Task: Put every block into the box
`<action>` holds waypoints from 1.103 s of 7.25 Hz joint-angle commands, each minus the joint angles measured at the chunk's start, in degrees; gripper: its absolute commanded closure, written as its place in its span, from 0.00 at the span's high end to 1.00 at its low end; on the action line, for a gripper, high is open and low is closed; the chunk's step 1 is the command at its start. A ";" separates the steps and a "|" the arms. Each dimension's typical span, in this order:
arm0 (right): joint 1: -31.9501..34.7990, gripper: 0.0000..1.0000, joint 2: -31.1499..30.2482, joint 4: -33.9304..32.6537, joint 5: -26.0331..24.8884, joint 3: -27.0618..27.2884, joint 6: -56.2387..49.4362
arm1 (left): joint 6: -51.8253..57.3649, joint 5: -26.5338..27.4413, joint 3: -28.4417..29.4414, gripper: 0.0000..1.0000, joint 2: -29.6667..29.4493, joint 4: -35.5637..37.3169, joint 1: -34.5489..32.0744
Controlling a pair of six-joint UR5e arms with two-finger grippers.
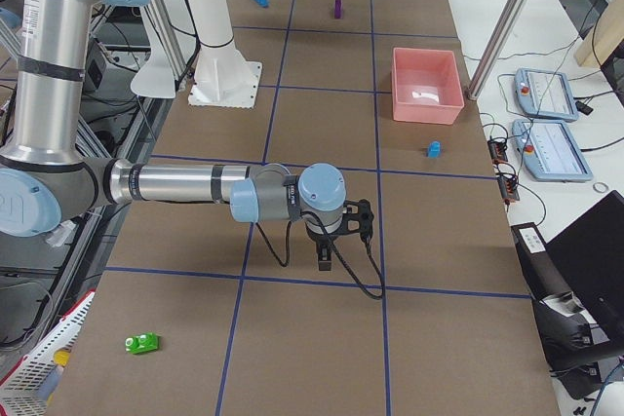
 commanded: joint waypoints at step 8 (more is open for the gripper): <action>-22.24 1.00 4.69 14.12 -2.32 -1.34 34.22 | -6.93 -4.98 0.51 1.00 -5.95 -11.19 10.81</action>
